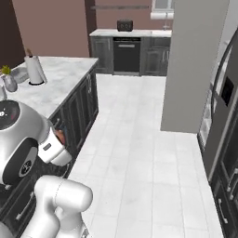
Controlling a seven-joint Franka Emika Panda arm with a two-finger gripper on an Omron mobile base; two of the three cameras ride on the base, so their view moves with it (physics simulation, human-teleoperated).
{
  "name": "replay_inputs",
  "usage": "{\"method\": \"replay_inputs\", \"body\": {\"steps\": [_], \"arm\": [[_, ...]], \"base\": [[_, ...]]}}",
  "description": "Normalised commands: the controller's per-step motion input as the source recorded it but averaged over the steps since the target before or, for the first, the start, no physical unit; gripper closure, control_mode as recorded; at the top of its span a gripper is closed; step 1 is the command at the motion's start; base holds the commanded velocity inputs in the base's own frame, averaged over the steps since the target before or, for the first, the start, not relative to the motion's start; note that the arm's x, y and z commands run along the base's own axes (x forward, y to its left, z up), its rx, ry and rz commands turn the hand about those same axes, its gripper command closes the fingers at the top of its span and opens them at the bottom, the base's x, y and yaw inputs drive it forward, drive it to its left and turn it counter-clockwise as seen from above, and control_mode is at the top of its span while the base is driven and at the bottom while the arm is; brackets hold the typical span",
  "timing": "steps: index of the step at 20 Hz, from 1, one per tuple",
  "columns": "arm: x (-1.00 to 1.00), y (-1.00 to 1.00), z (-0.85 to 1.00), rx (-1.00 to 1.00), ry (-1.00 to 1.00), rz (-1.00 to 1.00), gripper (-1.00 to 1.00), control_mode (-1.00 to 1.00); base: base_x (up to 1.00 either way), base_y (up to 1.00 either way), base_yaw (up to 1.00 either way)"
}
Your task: Place the cold items (onion and orange) from the fridge in one tupperware on the dining counter. Place the warm items (hot dog and kebab skewer) in the stove area in another tupperware.
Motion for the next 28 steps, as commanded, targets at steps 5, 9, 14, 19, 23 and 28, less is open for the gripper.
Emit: {"method": "replay_inputs", "body": {"steps": [5, 9, 14, 19, 23, 28], "arm": [[0.0, 0.0, 0.0, 0.0, 0.0, 0.0, 1.0, 1.0], [0.0, 0.0, 0.0, 0.0, 0.0, 0.0, 1.0, 1.0], [0.0, 0.0, 0.0, 0.0, 0.0, 0.0, 1.0, 1.0], [0.0, 0.0, 0.0, 0.0, 0.0, 0.0, 1.0, 1.0], [0.0, 0.0, 0.0, 0.0, 0.0, 0.0, 1.0, 1.0], [0.0, 0.0, 0.0, 0.0, 0.0, 0.0, 1.0, 1.0]], "base": [[-1.0, -0.36, 0.34], [-1.0, -0.21, 0.28], [-0.44, 0.32, 0.2], [0.0, 0.95, 0.0], [0.0, 1.0, -0.02], [0.0, 1.0, -0.07]]}}
